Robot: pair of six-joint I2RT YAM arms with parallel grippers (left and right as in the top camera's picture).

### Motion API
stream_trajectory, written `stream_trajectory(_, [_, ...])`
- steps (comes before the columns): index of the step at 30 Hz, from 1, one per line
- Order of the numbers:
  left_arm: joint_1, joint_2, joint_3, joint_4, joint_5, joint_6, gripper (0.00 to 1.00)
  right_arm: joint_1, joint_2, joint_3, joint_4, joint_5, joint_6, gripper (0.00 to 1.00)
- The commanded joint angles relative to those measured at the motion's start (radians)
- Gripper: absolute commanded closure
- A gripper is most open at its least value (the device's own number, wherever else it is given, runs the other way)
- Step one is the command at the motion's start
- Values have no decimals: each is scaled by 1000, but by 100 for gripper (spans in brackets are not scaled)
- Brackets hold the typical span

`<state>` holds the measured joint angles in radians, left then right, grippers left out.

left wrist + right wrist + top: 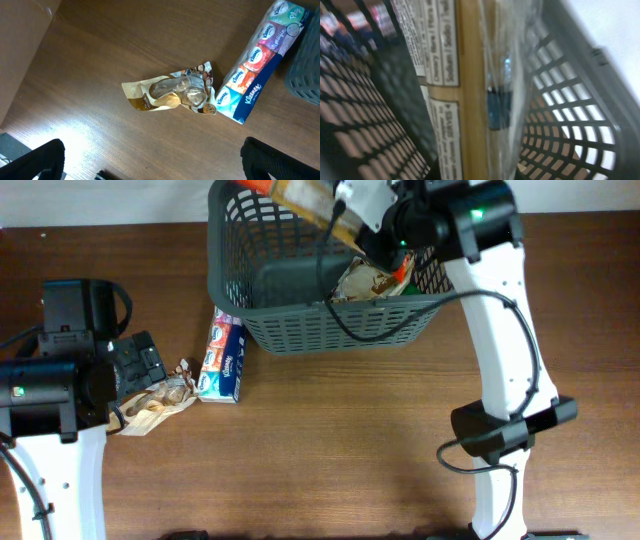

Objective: Pack container
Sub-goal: 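Lift the spaghetti pack with the right gripper over the basket, then lower the spaghetti into the basket, open the right gripper, withdraw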

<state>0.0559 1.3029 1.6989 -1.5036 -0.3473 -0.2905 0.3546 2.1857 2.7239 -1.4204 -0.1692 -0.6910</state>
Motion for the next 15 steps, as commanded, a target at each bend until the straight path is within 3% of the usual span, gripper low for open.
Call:
stream_trajectory(1, [6,2,3,-1,4,4,1,-21,-19,-107,89,-3,-139,96])
stream_trajectory(6, [6,2,3,-1,4,4,1,-29,-19,-251,198,-2,-152,96])
stream_trajectory(15, [6,2,3,-1,4,4,1,-34,-19,-443,300,-3,-307,96])
